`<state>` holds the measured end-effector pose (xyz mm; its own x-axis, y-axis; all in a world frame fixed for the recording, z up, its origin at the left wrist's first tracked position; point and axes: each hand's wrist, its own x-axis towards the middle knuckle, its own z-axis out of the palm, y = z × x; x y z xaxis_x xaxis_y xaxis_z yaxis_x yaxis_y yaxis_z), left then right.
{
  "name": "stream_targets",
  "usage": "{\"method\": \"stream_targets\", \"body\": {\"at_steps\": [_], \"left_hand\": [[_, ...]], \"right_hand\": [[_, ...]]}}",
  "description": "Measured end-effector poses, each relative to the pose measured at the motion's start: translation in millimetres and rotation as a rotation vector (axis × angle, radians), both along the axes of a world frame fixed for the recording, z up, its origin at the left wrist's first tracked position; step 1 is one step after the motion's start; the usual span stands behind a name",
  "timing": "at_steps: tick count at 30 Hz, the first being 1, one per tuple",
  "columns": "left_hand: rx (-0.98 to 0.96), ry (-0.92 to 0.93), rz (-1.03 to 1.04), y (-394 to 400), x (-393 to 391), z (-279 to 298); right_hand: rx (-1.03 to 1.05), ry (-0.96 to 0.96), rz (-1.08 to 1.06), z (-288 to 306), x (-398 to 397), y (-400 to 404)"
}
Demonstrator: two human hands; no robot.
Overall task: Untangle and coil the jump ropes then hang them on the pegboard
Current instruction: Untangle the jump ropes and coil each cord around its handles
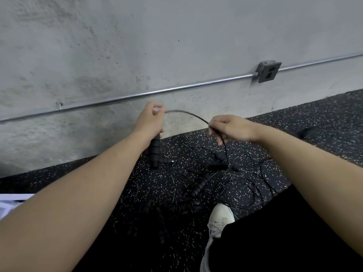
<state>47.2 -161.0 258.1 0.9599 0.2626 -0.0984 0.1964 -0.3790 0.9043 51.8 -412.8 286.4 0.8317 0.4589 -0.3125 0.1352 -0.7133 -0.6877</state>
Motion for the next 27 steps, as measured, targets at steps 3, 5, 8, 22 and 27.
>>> {"method": "stream_targets", "body": {"at_steps": [3,5,8,22,27], "left_hand": [[0.13,-0.175,0.063,-11.3,0.9,2.5],[0.163,-0.268,0.004,-21.8,-1.7,6.7],[0.219,-0.219,-0.243,-43.5,-11.4,2.0],[0.079,0.099,-0.663,-126.5,-33.3,-24.8],[-0.357,0.173,-0.441,-125.6,-24.5,-18.3]], "right_hand": [[0.123,-0.004,-0.076,7.0,1.4,-7.8],[0.194,0.02,-0.123,11.1,2.0,-9.9],[0.32,0.058,-0.213,15.4,2.1,-9.3],[0.651,0.344,-0.398,12.0,0.7,4.9],[-0.005,-0.064,-0.281,0.5,13.2,-13.7]]}}
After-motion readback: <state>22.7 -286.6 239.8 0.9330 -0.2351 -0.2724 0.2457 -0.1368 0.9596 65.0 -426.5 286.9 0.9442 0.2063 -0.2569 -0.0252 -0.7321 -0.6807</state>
